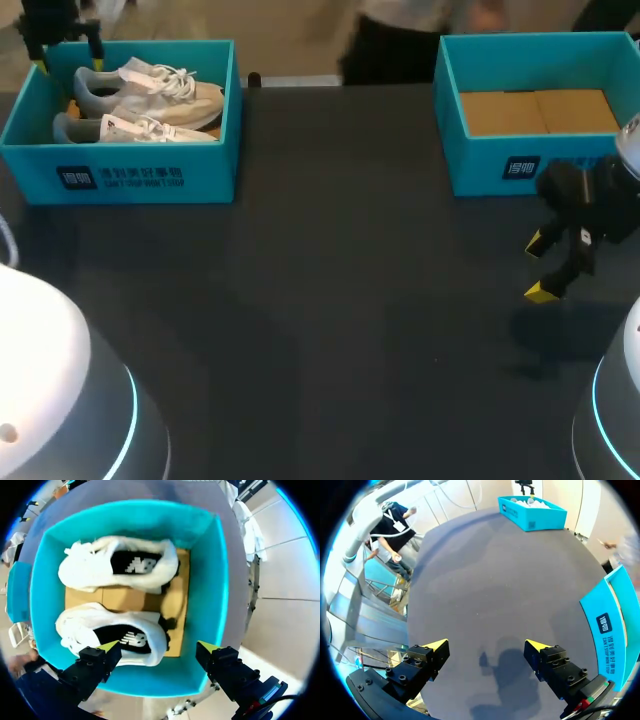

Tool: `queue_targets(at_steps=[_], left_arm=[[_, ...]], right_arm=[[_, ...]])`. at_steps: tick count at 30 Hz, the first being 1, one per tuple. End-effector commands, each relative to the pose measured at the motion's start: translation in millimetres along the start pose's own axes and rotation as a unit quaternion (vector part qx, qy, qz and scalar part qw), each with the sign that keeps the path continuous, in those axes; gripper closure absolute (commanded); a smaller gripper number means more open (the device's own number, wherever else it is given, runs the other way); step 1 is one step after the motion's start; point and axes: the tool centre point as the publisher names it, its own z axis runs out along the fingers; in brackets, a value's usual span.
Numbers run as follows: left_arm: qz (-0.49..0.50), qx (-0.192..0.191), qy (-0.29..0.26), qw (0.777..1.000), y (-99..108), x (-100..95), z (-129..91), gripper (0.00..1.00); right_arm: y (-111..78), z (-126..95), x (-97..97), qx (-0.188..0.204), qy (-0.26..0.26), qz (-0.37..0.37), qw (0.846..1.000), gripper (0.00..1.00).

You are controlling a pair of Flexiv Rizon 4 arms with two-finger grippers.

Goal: Take the shoe out of the shoebox, open the shoe tongue, remove and reinsert the insole, then place the shoe into the shoebox

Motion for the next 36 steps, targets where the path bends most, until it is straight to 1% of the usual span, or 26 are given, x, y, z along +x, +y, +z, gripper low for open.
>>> queue_targets(at_steps=[1,2,18,19,20,21,22,23,27,31,32,36], left_arm=[[-0.014,-0.018,-0.001,1.000,-56,9.1,-35,0.00],[-0.020,-0.010,-0.007,1.000,-59,11.8,-39,0.00],[-0.020,-0.010,-0.007,1.000,-59,11.8,-39,0.00],[-0.020,-0.008,-0.014,1.000,-64,12.5,-40,0.00],[-0.011,0.009,-0.018,1.000,-75,12.8,-40,0.00],[-0.013,0.005,-0.012,1.000,-82,12.3,-37,0.00],[-0.013,0.006,-0.011,1.000,-87,11.9,-35,0.00],[-0.005,0.020,-0.016,1.000,-94,12.5,-33,0.00],[-0.007,0.030,-0.016,0.999,-112,14.8,-30,0.00],[-0.003,0.034,-0.017,0.999,-125,18.9,-27,0.00],[0.003,0.029,-0.016,0.999,-127,19.8,-25,0.00],[0.011,0.028,-0.013,0.999,-134,20.8,-12,0.00]], right_arm=[[-0.3,1,0.5,0.001,-0.001,0.000,1.000,0.00],[-0.3,1,0.5,0.001,-0.001,0.000,1.000,0.00],[-0.3,1,0.5,0.001,-0.001,0.000,1.000,0.00],[-0.3,1,0.5,0.001,-0.001,0.000,1.000,0.00],[-0.3,1,0.5,0.001,-0.001,0.000,1.000,0.00],[-0.3,1,0.5,0.001,-0.001,0.000,1.000,0.00],[-0.3,1,0.5,0.001,-0.001,0.000,1.000,0.00],[-0.3,1,0.5,0.001,-0.001,0.000,1.000,0.00],[-0.3,1,0.5,0.001,-0.001,0.000,1.000,0.00],[-0.3,1,0.5,0.001,-0.001,0.000,1.000,0.00],[-0.3,1,0.5,0.001,-0.001,0.000,1.000,0.00],[-0.3,1,0.5,0.001,-0.001,0.000,1.000,0.00]])
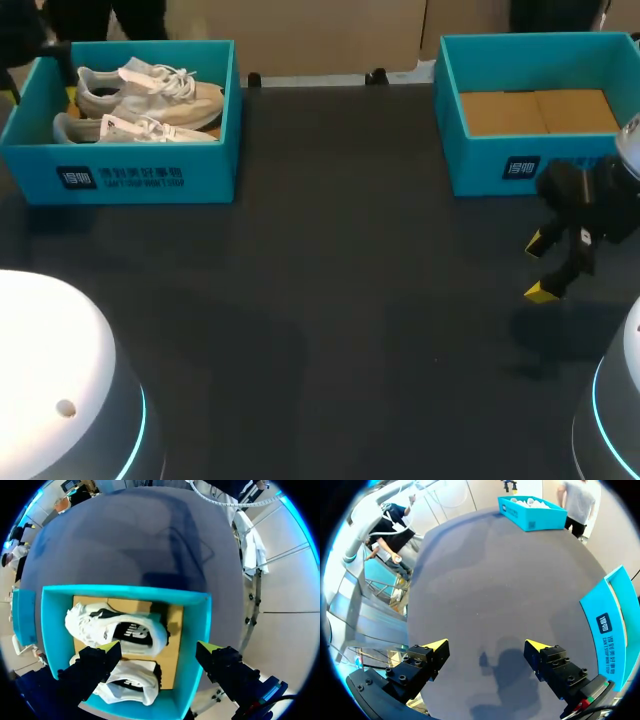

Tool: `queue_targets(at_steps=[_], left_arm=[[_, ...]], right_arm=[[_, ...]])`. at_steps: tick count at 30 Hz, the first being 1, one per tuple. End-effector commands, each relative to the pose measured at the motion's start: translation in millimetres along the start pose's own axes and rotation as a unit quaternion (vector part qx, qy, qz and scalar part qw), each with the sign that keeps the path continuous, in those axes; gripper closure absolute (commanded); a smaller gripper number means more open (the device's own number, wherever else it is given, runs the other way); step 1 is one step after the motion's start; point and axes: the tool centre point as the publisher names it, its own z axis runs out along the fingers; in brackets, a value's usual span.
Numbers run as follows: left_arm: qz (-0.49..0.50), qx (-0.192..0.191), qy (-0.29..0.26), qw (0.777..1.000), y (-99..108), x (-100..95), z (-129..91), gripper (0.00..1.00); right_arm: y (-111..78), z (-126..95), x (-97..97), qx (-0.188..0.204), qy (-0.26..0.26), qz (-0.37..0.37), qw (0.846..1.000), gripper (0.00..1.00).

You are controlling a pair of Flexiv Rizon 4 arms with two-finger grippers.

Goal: Take the shoe out of the shoebox, open the shoe tongue, remove and reinsert the insole, then place the shoe into the shoebox

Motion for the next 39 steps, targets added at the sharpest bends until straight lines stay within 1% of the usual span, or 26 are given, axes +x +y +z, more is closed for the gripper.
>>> queue_targets(at_steps=[1,2,3,4,8,18,21,27,33,39], left_arm=[[0.008,-0.015,0.000,1.000,-10,0.2,19,0.00],[0.011,-0.017,0.002,1.000,-10,-0.5,25,0.00],[0.013,-0.010,0.004,1.000,-9,-1.6,30,0.00],[0.014,-0.015,0.011,1.000,-9,-2.8,36,0.00],[0.016,-0.017,0.011,1.000,-4,-5.6,50,0.00],[0.012,-0.011,0.009,1.000,10,-1.8,62,0.00],[0.014,-0.008,0.011,1.000,11,-1.7,68,0.00],[0.013,0.002,0.017,1.000,21,-3.7,83,0.00],[0.013,0.014,0.020,1.000,23,-3.3,92,0.00],[0.008,0.022,0.017,1.000,23,-0.8,96,0.00]], right_arm=[[-0.3,1,0.6,0.001,-0.001,0.000,1.000,0.00],[-0.3,1,0.6,0.001,-0.001,0.000,1.000,0.00],[-0.3,1,0.6,0.001,-0.001,0.000,1.000,0.00],[-0.3,1,0.6,0.001,-0.001,0.000,1.000,0.00],[-0.3,1,0.6,0.001,-0.001,0.000,1.000,0.00],[-0.3,1,0.6,0.001,-0.001,0.000,1.000,0.00],[-0.3,1,0.6,0.001,-0.001,0.000,1.000,0.00],[-0.3,1,0.6,0.001,-0.001,0.000,1.000,0.00],[-0.3,1,0.6,0.001,-0.001,0.000,1.000,0.00],[-0.3,1,0.6,0.001,-0.001,0.000,1.000,0.00]])
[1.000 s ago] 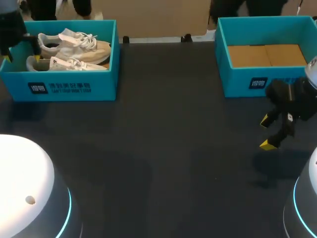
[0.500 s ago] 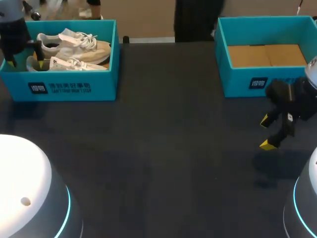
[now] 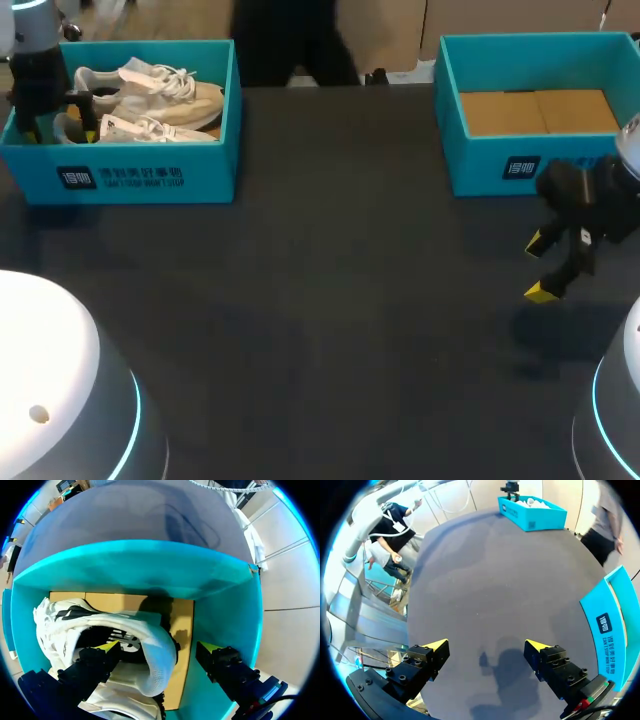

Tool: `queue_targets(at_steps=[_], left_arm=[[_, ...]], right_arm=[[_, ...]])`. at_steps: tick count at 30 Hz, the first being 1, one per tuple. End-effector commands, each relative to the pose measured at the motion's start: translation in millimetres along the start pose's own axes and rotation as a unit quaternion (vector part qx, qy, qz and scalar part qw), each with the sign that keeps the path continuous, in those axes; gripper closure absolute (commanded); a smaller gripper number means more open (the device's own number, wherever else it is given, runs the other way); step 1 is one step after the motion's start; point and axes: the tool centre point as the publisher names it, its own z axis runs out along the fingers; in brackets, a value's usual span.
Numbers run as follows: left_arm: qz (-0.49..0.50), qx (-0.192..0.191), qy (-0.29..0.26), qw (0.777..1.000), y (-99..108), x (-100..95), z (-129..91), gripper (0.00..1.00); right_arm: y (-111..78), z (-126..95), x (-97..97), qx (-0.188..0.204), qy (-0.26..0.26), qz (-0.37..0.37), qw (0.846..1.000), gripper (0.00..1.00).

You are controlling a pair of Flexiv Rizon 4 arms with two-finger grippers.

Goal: Take the shoe out of the shoebox, open the shoe tongue, remove and reinsert the insole, then place the shoe into the shoebox

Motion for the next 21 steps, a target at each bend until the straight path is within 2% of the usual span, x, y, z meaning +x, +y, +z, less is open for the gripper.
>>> queue_targets(at_steps=[1,12,15,19,21], left_arm=[[0.000,0.008,-0.003,1.000,7,2.5,3,0.00],[0.011,0.021,0.008,1.000,1,2.0,18,0.01],[0.012,0.025,0.012,1.000,0,1.4,23,0.07],[0.010,0.031,0.014,0.999,-1,1.4,27,0.23],[0.010,0.033,0.015,0.999,-2,1.9,29,0.25]], right_arm=[[-0.3,1,0.6,0.001,-0.001,0.000,1.000,0.00],[-0.3,1,0.6,0.001,-0.001,0.000,1.000,0.00],[-0.3,1,0.6,0.001,-0.001,0.000,1.000,0.00],[-0.3,1,0.6,0.001,-0.001,0.000,1.000,0.00],[-0.3,1,0.6,0.001,-0.001,0.000,1.000,0.00]])
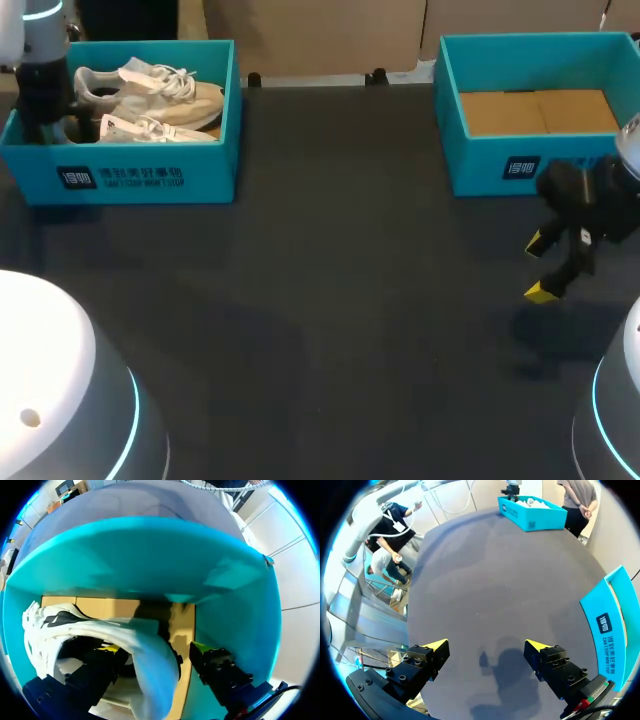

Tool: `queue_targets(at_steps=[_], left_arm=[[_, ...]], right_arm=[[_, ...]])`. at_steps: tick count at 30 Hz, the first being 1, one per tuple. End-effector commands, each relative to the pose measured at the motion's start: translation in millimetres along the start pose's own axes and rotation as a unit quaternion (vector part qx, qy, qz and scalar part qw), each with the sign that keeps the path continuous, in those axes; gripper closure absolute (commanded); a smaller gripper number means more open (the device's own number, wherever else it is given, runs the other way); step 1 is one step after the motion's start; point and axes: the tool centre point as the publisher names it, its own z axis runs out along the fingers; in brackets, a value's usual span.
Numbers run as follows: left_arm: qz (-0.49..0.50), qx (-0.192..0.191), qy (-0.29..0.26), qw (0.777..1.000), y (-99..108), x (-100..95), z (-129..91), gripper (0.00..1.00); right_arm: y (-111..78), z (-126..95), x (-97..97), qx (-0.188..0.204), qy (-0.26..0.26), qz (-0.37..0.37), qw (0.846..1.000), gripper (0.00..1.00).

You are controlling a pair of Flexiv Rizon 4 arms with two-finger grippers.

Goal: Take the shoe out of the shoebox, open the shoe tongue, remove and reinsert the insole, then place the shoe into the shoebox

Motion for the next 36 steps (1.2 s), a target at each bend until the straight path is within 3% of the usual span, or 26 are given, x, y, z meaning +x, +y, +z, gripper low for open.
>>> queue_targets(at_steps=[1,2,4,5,6,7,8,16,22,27,32,36], left_arm=[[0.000,0.006,0.002,1.000,4,0.4,4,0.26],[0.000,0.008,0.003,1.000,3,0.9,5,0.26],[-0.002,0.012,0.008,1.000,2,1.3,7,0.40],[-0.001,0.012,0.009,1.000,1,1.2,9,0.51],[-0.001,0.013,0.011,1.000,1,1.3,10,0.68],[-0.001,0.014,0.013,1.000,1,1.4,11,0.96],[-0.001,0.015,0.013,1.000,0,1.7,11,1.00],[0.001,0.013,0.014,1.000,-2,7.7,4,1.00],[-0.001,0.004,0.006,1.000,-5,17.7,-12,1.00],[-0.019,-0.006,-0.006,1.000,-2,26.2,-40,1.00],[-0.037,-0.007,-0.022,0.999,-3,31.4,-82,1.00],[-0.055,-0.025,-0.002,0.998,-9,33.2,-115,1.00]], right_arm=[[-0.3,1,0.6,0.001,-0.001,0.000,1.000,0.00],[-0.3,1,0.6,0.001,-0.001,0.000,1.000,0.00],[-0.3,1,0.6,0.001,-0.001,0.000,1.000,0.00],[-0.3,1,0.6,0.001,-0.001,0.000,1.000,0.00],[-0.3,1,0.6,0.001,-0.001,0.000,1.000,0.00],[-0.3,1,0.6,0.001,-0.001,0.000,1.000,0.00],[-0.3,1,0.6,0.001,-0.001,0.000,1.000,0.00],[-0.3,1,0.6,0.001,-0.001,0.000,1.000,0.00],[-0.3,1,0.6,0.001,-0.001,0.000,1.000,0.00],[-0.3,1,0.6,0.001,-0.001,0.000,1.000,0.00],[-0.3,1,0.6,0.001,-0.001,0.000,1.000,0.00],[-0.3,1,0.6,0.001,-0.001,0.000,1.000,0.00]])
